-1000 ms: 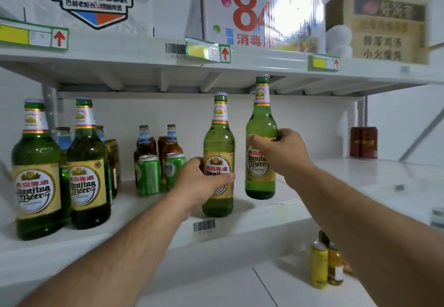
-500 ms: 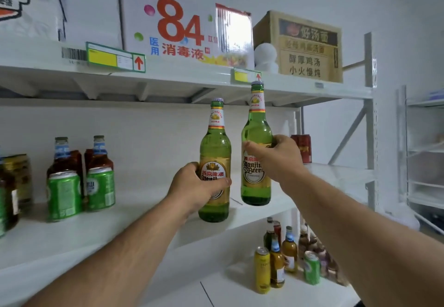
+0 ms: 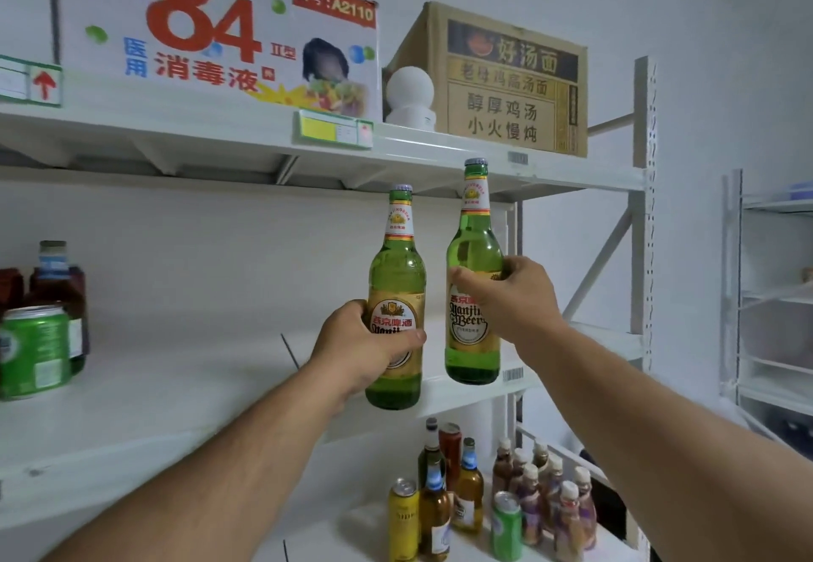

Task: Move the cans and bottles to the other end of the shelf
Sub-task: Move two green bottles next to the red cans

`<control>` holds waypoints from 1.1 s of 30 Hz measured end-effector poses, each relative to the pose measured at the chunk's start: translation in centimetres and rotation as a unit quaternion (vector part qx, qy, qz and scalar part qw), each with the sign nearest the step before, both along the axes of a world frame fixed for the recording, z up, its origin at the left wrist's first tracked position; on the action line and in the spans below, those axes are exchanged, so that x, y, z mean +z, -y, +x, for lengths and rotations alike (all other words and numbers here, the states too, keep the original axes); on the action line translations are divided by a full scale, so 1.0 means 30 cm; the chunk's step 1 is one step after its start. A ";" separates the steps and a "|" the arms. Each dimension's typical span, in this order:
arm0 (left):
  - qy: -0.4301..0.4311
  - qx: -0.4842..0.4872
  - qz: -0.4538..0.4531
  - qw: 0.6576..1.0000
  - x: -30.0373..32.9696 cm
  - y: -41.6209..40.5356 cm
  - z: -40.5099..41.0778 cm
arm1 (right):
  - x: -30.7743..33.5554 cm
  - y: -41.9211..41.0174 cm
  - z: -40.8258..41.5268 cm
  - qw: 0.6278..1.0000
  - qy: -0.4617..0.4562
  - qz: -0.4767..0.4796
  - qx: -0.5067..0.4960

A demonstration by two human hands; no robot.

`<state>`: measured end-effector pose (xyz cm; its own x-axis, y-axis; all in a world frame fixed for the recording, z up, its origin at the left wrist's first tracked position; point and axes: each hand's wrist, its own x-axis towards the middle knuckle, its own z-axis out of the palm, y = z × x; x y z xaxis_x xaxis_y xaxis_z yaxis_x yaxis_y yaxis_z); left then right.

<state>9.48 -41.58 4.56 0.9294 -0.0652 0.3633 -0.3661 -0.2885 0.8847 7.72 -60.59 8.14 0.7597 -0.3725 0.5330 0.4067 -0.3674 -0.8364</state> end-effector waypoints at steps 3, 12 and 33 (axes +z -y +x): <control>-0.004 -0.001 0.007 1.000 0.006 0.095 0.048 | -0.002 0.092 0.056 1.000 -0.002 0.014 -0.004; -0.001 -0.018 0.033 0.999 0.017 0.309 0.288 | -0.015 0.306 0.302 1.000 -0.006 0.023 -0.019; -0.040 0.023 0.010 0.999 0.046 0.589 0.723 | 0.023 0.576 0.805 0.999 -0.011 0.023 0.024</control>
